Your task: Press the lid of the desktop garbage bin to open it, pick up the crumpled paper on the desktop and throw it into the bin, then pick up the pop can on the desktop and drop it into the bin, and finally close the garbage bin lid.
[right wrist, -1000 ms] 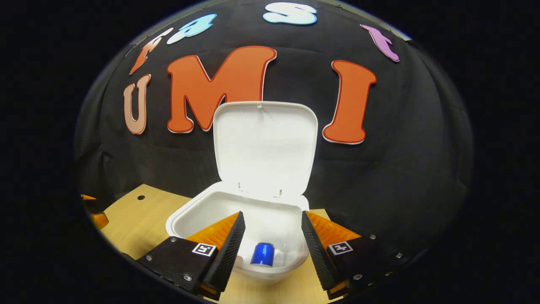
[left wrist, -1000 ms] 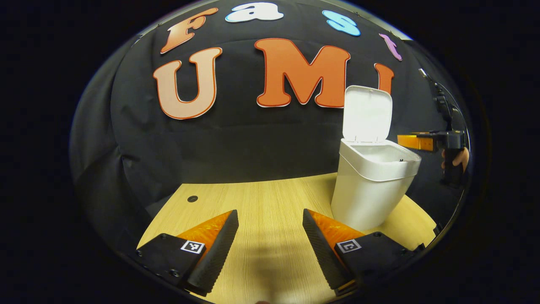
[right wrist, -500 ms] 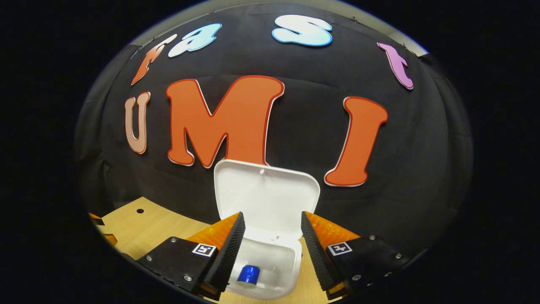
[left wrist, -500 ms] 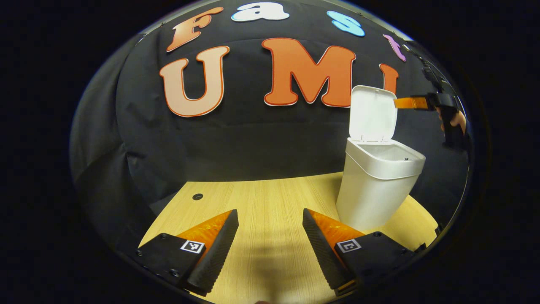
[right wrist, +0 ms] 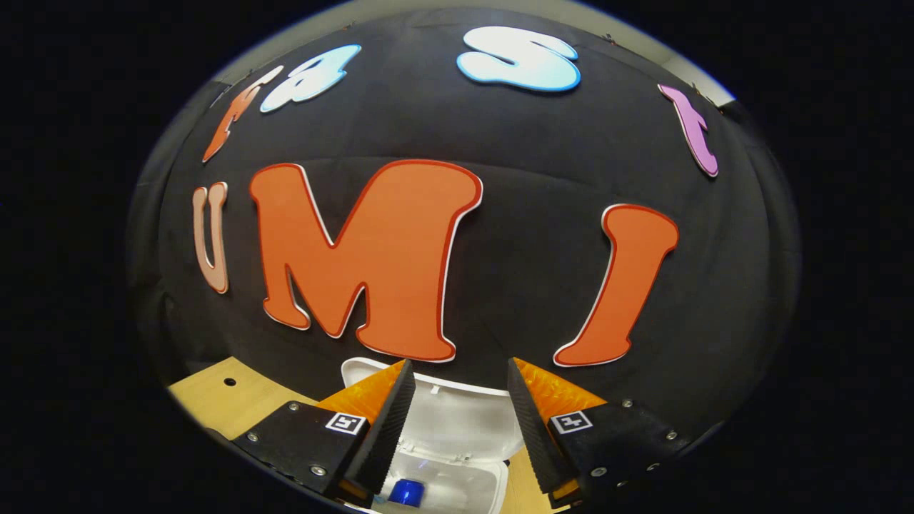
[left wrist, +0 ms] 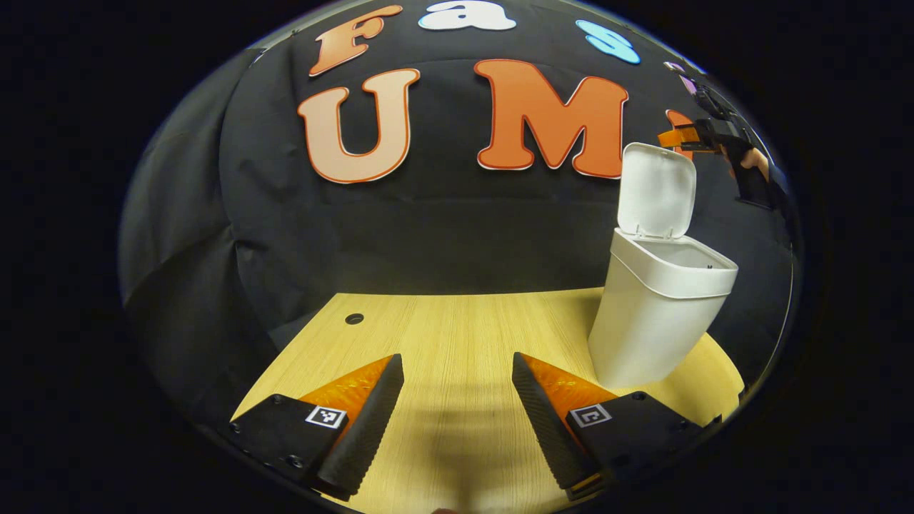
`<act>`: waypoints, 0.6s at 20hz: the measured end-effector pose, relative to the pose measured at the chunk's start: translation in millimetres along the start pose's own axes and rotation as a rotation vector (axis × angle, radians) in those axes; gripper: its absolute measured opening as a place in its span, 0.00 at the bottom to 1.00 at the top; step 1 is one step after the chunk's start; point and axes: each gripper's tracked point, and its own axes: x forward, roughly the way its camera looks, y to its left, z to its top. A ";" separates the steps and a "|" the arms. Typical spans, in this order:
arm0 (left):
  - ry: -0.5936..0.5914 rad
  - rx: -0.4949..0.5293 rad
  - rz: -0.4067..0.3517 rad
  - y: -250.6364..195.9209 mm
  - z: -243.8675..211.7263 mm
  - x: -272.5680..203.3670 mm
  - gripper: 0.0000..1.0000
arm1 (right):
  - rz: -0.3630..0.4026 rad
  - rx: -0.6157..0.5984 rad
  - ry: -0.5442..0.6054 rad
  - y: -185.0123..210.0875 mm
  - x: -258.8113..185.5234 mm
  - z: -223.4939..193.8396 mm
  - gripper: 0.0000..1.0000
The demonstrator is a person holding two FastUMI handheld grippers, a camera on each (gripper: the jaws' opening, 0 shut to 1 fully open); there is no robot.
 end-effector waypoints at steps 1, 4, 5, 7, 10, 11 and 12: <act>0.004 -0.003 0.004 0.4 -3.6 -2.6 0.97 | -0.001 0.008 0.000 1.3 5.2 -1.0 0.79; 0.021 -0.012 0.026 6.5 -11.3 -4.9 0.98 | -0.004 0.016 0.007 1.4 17.3 2.0 0.79; 0.026 -0.017 0.031 8.2 -12.4 -3.5 0.98 | 0.006 0.030 0.006 3.3 20.1 4.8 0.79; 0.032 -0.024 0.031 9.0 -14.1 -3.2 0.98 | 0.015 0.057 -0.007 3.9 21.5 13.5 0.78; 0.034 -0.017 0.021 3.1 -13.0 -0.5 0.98 | 0.013 0.056 0.003 3.0 24.0 13.6 0.79; 0.032 -0.010 0.016 2.9 -11.5 -1.5 0.98 | 0.017 0.056 0.027 4.6 23.8 7.0 0.79; 0.028 -0.004 0.011 1.1 -10.2 -1.7 0.98 | 0.025 0.057 0.056 6.6 21.6 -1.2 0.79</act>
